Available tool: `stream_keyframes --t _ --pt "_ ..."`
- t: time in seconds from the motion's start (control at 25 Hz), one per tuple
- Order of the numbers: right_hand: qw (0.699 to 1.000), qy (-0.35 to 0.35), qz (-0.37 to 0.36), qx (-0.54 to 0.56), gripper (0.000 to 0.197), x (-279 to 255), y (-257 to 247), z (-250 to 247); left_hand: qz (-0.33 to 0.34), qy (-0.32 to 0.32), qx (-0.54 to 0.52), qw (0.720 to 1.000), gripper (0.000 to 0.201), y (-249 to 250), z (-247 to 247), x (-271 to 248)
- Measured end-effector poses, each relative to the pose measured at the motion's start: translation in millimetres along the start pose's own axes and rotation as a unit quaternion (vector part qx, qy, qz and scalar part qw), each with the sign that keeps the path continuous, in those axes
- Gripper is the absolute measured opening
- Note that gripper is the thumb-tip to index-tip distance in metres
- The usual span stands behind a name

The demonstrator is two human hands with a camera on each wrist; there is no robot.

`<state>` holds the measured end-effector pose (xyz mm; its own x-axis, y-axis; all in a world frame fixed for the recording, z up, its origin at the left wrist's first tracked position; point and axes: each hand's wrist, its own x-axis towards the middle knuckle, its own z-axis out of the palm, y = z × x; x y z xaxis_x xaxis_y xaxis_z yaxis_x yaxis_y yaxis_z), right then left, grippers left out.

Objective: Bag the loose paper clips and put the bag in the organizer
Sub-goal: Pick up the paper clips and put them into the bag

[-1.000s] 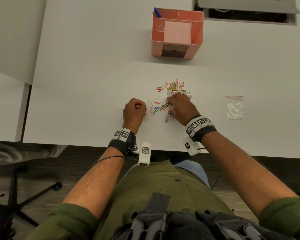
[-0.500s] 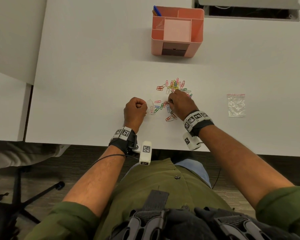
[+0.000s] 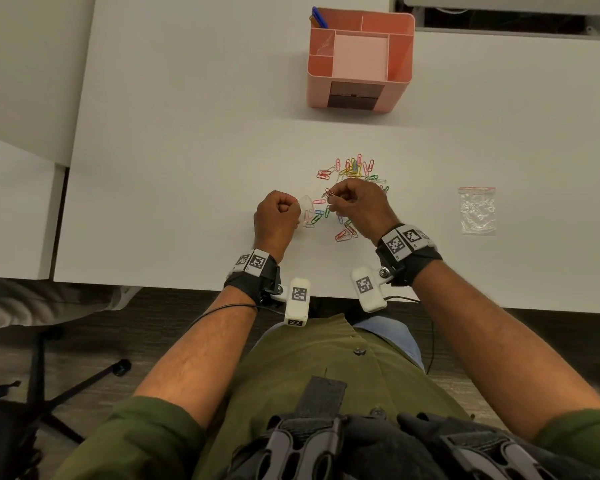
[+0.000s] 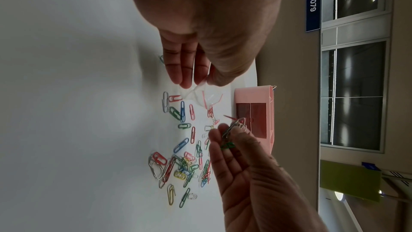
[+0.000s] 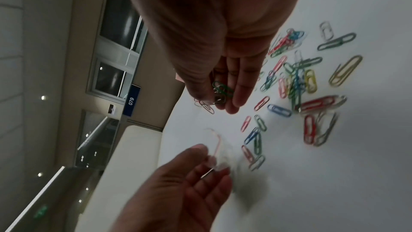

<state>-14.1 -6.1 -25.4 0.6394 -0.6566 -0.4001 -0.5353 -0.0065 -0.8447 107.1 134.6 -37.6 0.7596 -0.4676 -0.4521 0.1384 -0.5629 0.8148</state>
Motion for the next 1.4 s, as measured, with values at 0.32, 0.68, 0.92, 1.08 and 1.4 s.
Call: stream_keyframes --t 0.32,0.68,0.92,1.08,1.4 --pt "0.999 -0.042 0.004 -0.018 0.009 -7.2 -15.9 25.0 0.002 0.002 -0.005 1.000 0.016 -0.2 -0.2 0.4" --pt "0.959 -0.018 -0.080 -0.270 0.023 -1.7 -30.1 37.9 0.026 -0.007 0.014 1.000 0.016 1.0 4.2 -2.9" --pt "0.966 -0.020 -0.057 -0.252 0.028 -0.8 -35.0 40.3 0.039 -0.009 0.028 0.999 0.010 0.0 3.2 -2.1" --pt "0.983 -0.037 -0.016 -0.181 0.034 -2.7 -38.0 36.3 0.032 -0.005 0.010 0.999 0.009 -0.7 2.4 -2.6" --pt "0.981 0.001 -0.066 -0.184 0.026 -4.0 -30.8 28.9 0.020 0.005 0.002 1.000 0.007 0.4 2.4 -3.4"
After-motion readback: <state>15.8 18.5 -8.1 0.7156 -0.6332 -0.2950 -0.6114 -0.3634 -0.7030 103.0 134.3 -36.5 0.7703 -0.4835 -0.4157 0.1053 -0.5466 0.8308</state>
